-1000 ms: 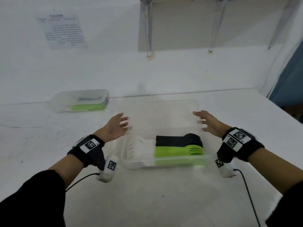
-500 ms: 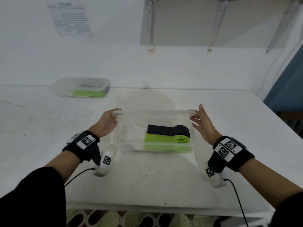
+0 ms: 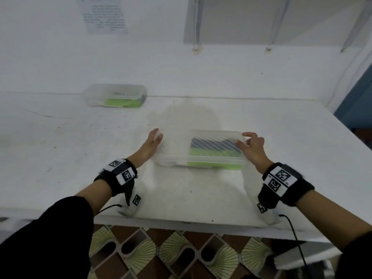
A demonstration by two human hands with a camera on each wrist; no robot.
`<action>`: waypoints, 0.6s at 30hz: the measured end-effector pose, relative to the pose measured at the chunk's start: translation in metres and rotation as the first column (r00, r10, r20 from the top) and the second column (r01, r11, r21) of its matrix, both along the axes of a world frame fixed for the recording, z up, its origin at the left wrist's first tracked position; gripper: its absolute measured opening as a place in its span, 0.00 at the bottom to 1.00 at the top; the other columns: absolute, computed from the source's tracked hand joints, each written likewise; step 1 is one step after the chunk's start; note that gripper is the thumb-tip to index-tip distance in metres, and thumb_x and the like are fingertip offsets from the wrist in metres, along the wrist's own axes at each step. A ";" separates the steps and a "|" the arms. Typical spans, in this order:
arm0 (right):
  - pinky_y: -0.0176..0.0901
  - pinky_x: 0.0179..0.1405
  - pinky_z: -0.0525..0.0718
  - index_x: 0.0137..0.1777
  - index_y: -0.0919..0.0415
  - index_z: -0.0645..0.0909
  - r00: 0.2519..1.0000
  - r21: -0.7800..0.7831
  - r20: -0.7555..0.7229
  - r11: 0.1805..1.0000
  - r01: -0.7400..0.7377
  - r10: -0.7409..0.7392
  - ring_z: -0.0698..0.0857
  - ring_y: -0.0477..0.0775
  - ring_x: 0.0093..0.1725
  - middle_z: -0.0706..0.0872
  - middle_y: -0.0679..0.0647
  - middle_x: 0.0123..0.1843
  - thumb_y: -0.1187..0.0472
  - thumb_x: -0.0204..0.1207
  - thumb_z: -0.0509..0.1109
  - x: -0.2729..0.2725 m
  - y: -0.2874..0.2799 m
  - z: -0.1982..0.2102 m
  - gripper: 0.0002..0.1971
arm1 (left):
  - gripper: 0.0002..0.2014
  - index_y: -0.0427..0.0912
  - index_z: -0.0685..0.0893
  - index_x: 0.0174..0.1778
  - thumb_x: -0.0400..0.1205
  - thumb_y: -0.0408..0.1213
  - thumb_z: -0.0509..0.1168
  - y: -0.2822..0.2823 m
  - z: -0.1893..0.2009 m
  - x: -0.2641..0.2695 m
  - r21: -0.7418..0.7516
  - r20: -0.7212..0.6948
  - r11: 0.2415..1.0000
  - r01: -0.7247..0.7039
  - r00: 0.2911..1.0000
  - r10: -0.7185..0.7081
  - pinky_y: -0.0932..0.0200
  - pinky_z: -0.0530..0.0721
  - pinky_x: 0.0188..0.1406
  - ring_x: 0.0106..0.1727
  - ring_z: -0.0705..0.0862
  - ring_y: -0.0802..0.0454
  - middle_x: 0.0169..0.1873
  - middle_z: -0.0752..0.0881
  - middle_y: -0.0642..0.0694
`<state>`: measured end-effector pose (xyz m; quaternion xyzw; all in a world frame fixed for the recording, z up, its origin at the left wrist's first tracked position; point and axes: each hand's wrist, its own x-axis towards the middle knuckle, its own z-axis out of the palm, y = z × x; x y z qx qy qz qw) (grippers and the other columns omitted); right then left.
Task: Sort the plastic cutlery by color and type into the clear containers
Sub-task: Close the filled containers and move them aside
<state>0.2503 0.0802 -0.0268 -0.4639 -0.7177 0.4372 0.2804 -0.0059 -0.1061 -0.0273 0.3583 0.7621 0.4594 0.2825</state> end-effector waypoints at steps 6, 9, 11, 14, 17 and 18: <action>0.51 0.74 0.60 0.77 0.68 0.59 0.956 0.085 0.294 0.995 -0.048 0.021 0.60 0.68 0.75 0.60 0.69 0.74 0.49 0.81 0.63 -0.018 -0.005 0.012 0.32 | 0.27 0.37 0.57 0.78 0.86 0.47 0.54 0.014 -0.001 0.002 -0.032 -0.108 0.997 -0.074 0.992 0.070 0.53 0.67 0.71 0.74 0.69 0.40 0.75 0.68 0.37; 0.51 0.71 0.64 0.77 0.68 0.59 0.951 0.116 0.309 0.992 -0.057 0.018 0.65 0.69 0.74 0.66 0.72 0.72 0.51 0.81 0.63 -0.022 -0.002 0.009 0.31 | 0.25 0.35 0.59 0.76 0.87 0.44 0.54 0.023 -0.001 0.001 -0.025 -0.130 0.993 -0.116 0.985 0.112 0.55 0.68 0.66 0.72 0.71 0.38 0.72 0.70 0.36; 0.51 0.69 0.66 0.77 0.67 0.60 0.963 0.102 0.270 0.994 -0.029 0.000 0.69 0.68 0.72 0.67 0.70 0.73 0.52 0.82 0.62 -0.024 0.000 0.007 0.29 | 0.22 0.34 0.60 0.74 0.87 0.41 0.53 0.029 -0.003 -0.005 -0.018 -0.105 0.992 -0.126 0.987 0.124 0.55 0.70 0.64 0.70 0.73 0.37 0.69 0.73 0.34; 0.50 0.62 0.70 0.73 0.68 0.62 0.974 0.058 0.225 0.998 0.015 -0.028 0.74 0.69 0.67 0.74 0.72 0.69 0.56 0.84 0.56 -0.025 0.005 0.007 0.22 | 0.18 0.36 0.61 0.70 0.87 0.38 0.53 0.036 -0.008 -0.015 -0.021 -0.047 0.990 -0.138 0.989 0.137 0.53 0.73 0.58 0.65 0.77 0.36 0.62 0.77 0.31; 0.49 0.53 0.71 0.69 0.67 0.63 0.980 0.016 0.191 0.999 0.045 -0.047 0.79 0.72 0.60 0.79 0.75 0.61 0.56 0.86 0.52 -0.026 0.012 0.005 0.18 | 0.11 0.42 0.63 0.64 0.86 0.36 0.53 0.039 -0.012 -0.021 -0.010 -0.041 0.991 -0.136 0.990 0.135 0.56 0.71 0.49 0.55 0.78 0.40 0.52 0.77 0.36; 0.49 0.51 0.70 0.69 0.67 0.63 0.981 0.007 0.188 0.999 0.048 -0.048 0.79 0.72 0.59 0.80 0.75 0.60 0.55 0.86 0.51 -0.026 0.014 0.004 0.18 | 0.11 0.42 0.64 0.64 0.86 0.36 0.52 0.039 -0.013 -0.022 0.000 -0.035 0.993 -0.121 0.992 0.121 0.57 0.70 0.49 0.53 0.77 0.42 0.51 0.77 0.38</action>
